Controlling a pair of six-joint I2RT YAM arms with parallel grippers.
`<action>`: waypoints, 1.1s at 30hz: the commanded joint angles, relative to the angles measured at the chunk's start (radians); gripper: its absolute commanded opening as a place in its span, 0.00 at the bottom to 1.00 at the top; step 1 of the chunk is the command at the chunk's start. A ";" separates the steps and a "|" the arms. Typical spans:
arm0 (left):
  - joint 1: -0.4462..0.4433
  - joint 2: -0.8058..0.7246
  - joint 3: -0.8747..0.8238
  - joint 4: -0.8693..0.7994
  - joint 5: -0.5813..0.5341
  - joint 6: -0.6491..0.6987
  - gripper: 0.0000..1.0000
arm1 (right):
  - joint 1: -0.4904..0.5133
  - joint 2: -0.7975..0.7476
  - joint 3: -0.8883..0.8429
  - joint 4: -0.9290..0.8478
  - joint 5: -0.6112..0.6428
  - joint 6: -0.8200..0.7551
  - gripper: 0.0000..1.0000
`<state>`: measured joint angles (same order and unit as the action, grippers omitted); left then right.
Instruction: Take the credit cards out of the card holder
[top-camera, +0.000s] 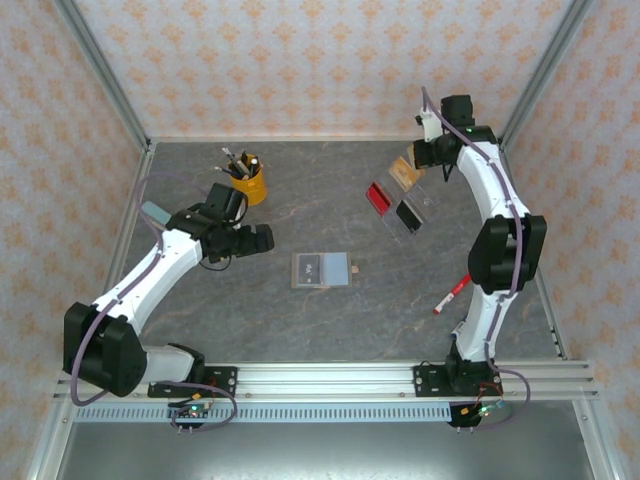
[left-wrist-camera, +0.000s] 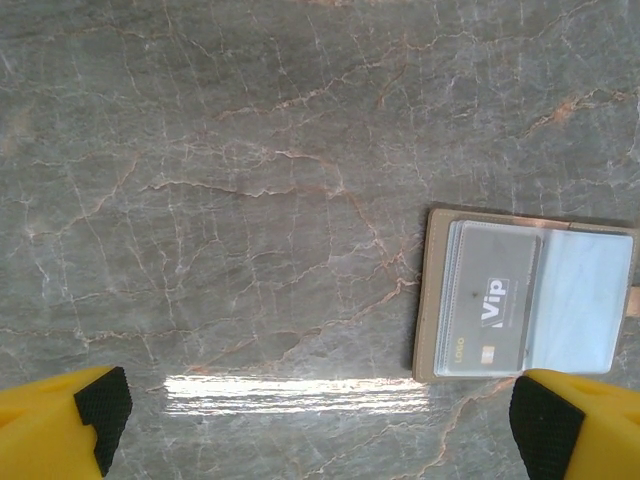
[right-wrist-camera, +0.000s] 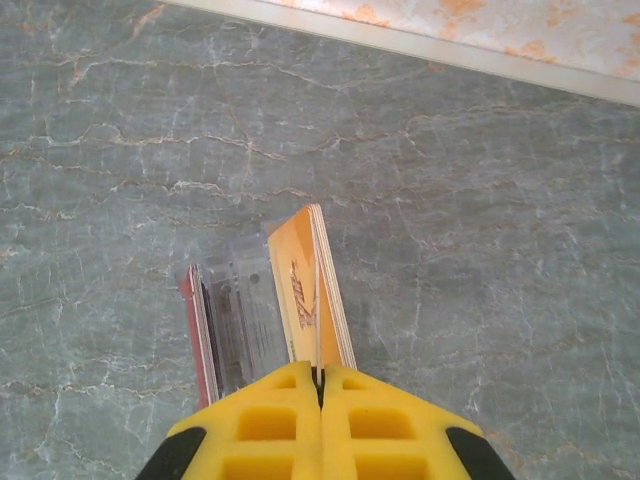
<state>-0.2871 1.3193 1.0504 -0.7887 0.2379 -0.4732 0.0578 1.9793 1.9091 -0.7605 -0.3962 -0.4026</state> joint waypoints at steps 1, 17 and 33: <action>0.008 0.007 -0.013 0.011 0.018 -0.011 1.00 | -0.003 0.061 0.085 -0.085 -0.062 -0.089 0.00; 0.008 0.023 -0.020 0.018 0.039 -0.010 1.00 | -0.004 0.178 0.172 -0.203 -0.035 -0.176 0.07; 0.008 0.028 -0.010 0.016 0.052 -0.020 1.00 | 0.000 0.207 0.243 -0.224 -0.030 -0.114 0.21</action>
<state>-0.2871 1.3457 1.0435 -0.7780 0.2829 -0.4744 0.0574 2.2009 2.1082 -0.9485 -0.4305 -0.5446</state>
